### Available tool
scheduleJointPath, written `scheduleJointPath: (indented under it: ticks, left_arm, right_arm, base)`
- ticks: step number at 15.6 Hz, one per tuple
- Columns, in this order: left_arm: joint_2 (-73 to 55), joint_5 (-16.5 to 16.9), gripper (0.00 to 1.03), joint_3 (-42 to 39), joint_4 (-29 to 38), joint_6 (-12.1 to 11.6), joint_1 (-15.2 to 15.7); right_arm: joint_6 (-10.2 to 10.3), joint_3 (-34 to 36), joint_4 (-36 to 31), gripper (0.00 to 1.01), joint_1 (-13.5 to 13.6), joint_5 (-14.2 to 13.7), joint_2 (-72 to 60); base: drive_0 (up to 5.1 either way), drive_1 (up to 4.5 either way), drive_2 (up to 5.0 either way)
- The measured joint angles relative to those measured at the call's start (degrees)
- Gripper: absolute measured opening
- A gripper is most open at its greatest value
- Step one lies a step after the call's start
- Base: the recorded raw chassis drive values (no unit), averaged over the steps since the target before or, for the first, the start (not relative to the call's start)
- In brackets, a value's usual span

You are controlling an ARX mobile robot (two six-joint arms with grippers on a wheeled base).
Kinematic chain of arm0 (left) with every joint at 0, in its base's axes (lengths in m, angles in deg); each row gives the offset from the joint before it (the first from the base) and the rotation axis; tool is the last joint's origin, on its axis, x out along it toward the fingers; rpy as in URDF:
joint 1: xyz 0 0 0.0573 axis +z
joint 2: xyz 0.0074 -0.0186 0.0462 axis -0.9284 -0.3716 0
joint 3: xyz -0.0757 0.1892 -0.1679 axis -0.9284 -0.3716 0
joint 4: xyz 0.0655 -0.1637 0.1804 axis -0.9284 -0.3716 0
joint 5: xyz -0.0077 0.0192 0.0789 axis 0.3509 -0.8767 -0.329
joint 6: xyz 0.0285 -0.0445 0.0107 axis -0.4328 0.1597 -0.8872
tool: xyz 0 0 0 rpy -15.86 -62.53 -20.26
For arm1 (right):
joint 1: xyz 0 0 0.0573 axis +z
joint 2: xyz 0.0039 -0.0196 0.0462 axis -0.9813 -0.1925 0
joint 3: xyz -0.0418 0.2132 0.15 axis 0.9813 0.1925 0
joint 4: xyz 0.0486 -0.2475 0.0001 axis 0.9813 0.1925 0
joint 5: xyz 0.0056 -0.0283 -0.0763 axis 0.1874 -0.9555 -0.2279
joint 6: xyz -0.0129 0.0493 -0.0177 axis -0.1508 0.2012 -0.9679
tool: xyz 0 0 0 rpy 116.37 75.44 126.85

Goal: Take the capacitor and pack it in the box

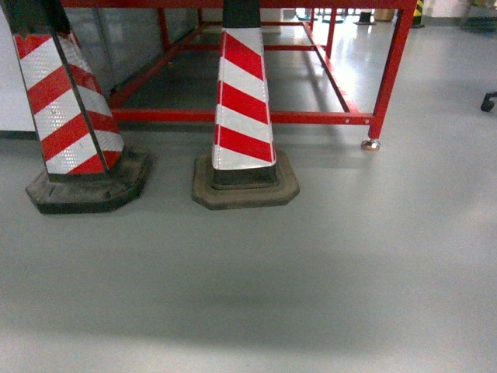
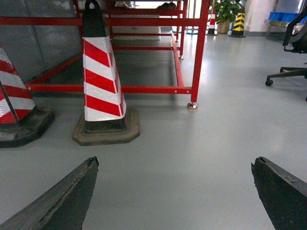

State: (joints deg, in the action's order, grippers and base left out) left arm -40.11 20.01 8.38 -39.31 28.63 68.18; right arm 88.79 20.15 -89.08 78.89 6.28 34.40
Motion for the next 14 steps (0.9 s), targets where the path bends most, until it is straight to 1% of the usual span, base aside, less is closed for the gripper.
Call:
scheduleJointPath:
  ticks: [13,14]
  left_arm:
    - [0.0,0.0,0.44,0.0,0.1,0.0,0.0]
    - [0.0,0.0,0.44,0.0,-0.1,0.0,0.0]
  right_arm:
    - [0.0,0.0,-0.2,0.98,0.0,0.0,0.0]
    - [0.0,0.0,0.2,0.98,0.0,0.0,0.0]
  base:
    - [0.0,0.00,0.0]
    - [0.0,4.05,-4.1]
